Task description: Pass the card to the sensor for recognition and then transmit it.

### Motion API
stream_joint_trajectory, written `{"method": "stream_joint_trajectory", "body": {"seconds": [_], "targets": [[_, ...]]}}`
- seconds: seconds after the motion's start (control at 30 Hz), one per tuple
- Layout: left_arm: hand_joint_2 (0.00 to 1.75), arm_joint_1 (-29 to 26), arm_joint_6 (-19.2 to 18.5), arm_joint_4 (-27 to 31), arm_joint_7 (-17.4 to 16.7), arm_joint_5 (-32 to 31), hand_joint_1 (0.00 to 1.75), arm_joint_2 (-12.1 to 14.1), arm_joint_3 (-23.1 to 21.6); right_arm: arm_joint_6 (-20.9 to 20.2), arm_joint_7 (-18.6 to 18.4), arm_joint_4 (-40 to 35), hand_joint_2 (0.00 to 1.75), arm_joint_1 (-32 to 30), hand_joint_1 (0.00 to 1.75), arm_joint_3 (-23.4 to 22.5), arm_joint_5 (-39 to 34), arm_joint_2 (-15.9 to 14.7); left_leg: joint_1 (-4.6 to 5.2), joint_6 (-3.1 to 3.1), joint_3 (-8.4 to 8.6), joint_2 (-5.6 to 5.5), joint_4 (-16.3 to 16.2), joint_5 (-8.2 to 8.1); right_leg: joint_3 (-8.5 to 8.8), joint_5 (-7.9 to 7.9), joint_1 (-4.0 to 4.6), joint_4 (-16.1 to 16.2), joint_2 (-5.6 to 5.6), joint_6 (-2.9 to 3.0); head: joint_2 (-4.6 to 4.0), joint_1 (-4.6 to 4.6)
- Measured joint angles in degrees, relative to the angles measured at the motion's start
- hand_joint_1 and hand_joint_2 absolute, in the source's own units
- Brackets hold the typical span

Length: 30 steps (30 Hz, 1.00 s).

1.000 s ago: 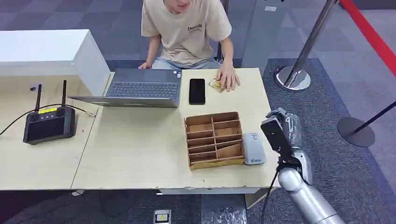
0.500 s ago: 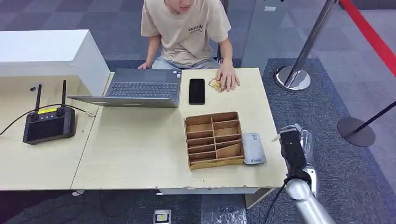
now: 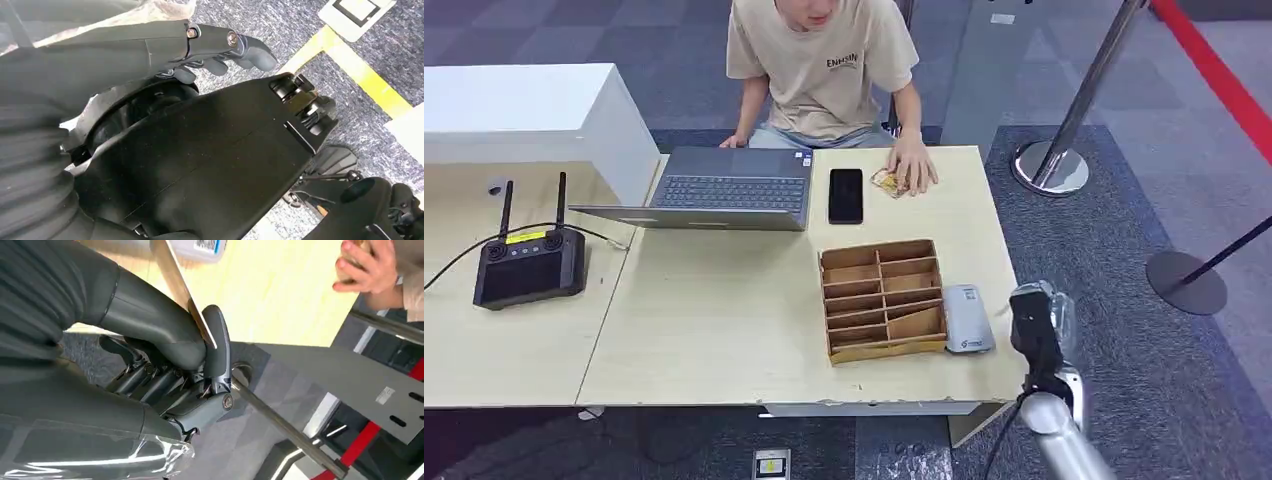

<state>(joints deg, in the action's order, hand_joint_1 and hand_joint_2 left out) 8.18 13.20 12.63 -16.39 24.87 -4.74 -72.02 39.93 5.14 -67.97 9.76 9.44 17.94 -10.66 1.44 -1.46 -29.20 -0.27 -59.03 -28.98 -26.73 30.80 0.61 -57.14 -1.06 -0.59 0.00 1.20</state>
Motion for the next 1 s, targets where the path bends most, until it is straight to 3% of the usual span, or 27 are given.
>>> {"method": "stream_joint_trajectory", "body": {"seconds": [0.7, 1.0], "targets": [[1.75, 0.01, 0.00, 0.00, -0.09, 0.35, 0.00, 0.00, 0.11, 0.00, 5.77, 8.07, 1.75, 1.55, 1.75, -0.07, -5.11, 6.32, 0.00, 0.00, -0.01, 0.00, 0.00, 0.00, 0.00, 0.00, 0.00, 0.00, 0.00, 0.00, 0.00, 0.00], [1.75, 0.00, 0.00, 0.00, -0.09, 0.44, 0.00, 0.00, 0.57, 0.11, 6.25, 10.82, 1.75, 2.58, 1.75, -0.13, -5.13, 7.82, -0.01, 0.00, 0.02, 0.04, 0.00, 0.00, 0.02, 0.00, 0.01, -0.01, 0.02, 0.00, 0.00, 0.00]]}}
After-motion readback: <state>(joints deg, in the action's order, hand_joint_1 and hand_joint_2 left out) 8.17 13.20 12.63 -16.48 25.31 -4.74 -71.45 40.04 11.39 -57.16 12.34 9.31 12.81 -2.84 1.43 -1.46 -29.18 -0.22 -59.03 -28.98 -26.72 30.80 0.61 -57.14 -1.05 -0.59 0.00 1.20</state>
